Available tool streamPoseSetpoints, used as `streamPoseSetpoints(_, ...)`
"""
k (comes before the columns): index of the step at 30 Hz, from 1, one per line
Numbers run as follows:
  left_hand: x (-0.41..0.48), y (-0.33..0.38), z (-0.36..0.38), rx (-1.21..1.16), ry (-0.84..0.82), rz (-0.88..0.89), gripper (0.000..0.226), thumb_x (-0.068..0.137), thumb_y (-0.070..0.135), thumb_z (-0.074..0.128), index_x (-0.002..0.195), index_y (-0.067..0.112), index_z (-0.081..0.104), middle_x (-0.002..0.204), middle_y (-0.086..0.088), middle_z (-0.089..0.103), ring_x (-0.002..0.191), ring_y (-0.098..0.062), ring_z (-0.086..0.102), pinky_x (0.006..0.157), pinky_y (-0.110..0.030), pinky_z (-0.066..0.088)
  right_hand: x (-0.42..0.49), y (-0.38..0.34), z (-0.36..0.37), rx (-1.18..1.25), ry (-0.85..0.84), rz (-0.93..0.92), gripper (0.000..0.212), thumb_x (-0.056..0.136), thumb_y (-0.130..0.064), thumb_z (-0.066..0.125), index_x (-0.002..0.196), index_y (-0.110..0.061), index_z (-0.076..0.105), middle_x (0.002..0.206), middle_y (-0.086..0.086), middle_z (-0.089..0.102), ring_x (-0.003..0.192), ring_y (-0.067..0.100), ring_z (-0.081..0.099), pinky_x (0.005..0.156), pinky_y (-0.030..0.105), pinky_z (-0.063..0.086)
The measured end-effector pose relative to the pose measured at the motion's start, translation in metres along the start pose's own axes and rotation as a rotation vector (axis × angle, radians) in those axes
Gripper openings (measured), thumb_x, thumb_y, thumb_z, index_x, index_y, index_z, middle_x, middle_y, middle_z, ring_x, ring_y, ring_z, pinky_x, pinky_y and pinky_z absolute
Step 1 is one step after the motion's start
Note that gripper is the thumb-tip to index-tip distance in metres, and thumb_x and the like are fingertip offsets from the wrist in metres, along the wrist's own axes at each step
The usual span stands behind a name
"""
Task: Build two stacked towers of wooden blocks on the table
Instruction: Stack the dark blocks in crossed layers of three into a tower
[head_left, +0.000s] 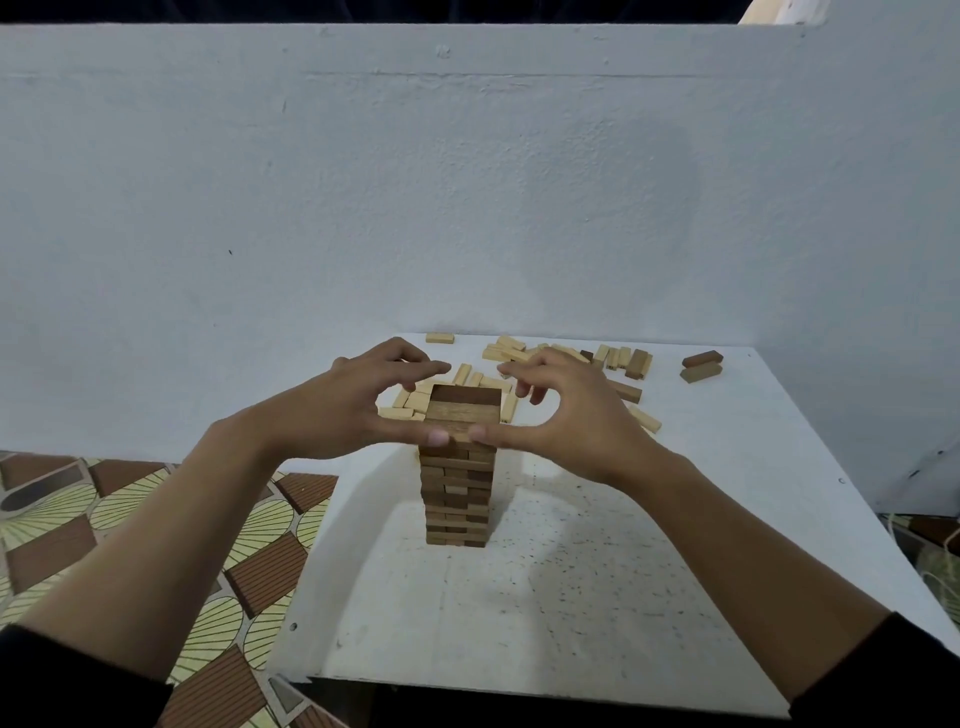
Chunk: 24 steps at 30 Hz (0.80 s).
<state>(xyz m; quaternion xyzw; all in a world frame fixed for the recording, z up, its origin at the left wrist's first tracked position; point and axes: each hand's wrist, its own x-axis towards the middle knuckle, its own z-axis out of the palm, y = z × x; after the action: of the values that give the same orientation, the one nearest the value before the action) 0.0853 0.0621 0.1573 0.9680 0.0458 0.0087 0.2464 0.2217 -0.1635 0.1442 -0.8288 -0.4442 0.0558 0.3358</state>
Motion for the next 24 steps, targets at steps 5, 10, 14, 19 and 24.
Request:
streamPoseSetpoints(5, -0.003, 0.013, 0.004, -0.052, 0.24, 0.068, 0.042, 0.092, 0.061, 0.051, 0.126, 0.039, 0.062, 0.123, 0.021, 0.052, 0.118, -0.004, 0.052, 0.079, -0.013, 0.044, -0.005, 0.008, 0.004, 0.262, 0.171, 0.042, 0.036, 0.081, -0.058, 0.072, 0.101, -0.028, 0.075, 0.09, -0.011, 0.064, 0.086, 0.008, 0.059, 0.074, 0.013, 0.043)
streamPoseSetpoints(10, -0.004, 0.031, 0.014, -0.09, 0.426, 0.14, 0.022, 0.098, 0.043, 0.055, 0.106, 0.027, 0.068, 0.104, 0.012, 0.06, 0.106, -0.012, 0.056, 0.083, -0.007, 0.035, -0.014, 0.008, 0.005, 0.401, 0.232, 0.04, 0.014, 0.087, -0.034, 0.076, 0.086, -0.023, 0.068, 0.086, -0.009, 0.066, 0.083, 0.008, 0.059, 0.071, 0.007, 0.041)
streamPoseSetpoints(14, -0.003, 0.048, 0.022, -0.098, 0.502, 0.174, 0.021, 0.098, 0.042, 0.056, 0.1, 0.025, 0.069, 0.096, 0.015, 0.059, 0.099, -0.011, 0.057, 0.08, -0.007, 0.034, -0.022, 0.011, 0.005, 0.459, 0.248, 0.036, 0.01, 0.09, -0.027, 0.075, 0.085, -0.02, 0.068, 0.081, -0.01, 0.065, 0.079, 0.006, 0.057, 0.07, 0.01, 0.042)
streamPoseSetpoints(19, 0.006, 0.072, 0.031, -0.1, 0.524, 0.225, 0.02, 0.1, 0.041, 0.059, 0.096, 0.025, 0.069, 0.088, 0.016, 0.058, 0.09, -0.011, 0.058, 0.078, -0.012, 0.038, -0.036, 0.022, -0.001, 0.477, 0.278, 0.043, 0.009, 0.092, -0.021, 0.072, 0.084, -0.018, 0.069, 0.08, -0.009, 0.065, 0.075, 0.003, 0.055, 0.067, 0.01, 0.042)
streamPoseSetpoints(24, 0.024, 0.104, 0.044, -0.084, 0.527, 0.277, 0.018, 0.1, 0.037, 0.061, 0.088, 0.024, 0.067, 0.075, 0.013, 0.057, 0.078, -0.014, 0.057, 0.07, -0.019, 0.041, -0.049, 0.043, -0.017, 0.489, 0.357, 0.066, 0.01, 0.093, -0.022, 0.071, 0.084, -0.02, 0.069, 0.077, -0.006, 0.066, 0.071, 0.004, 0.055, 0.065, 0.015, 0.044)
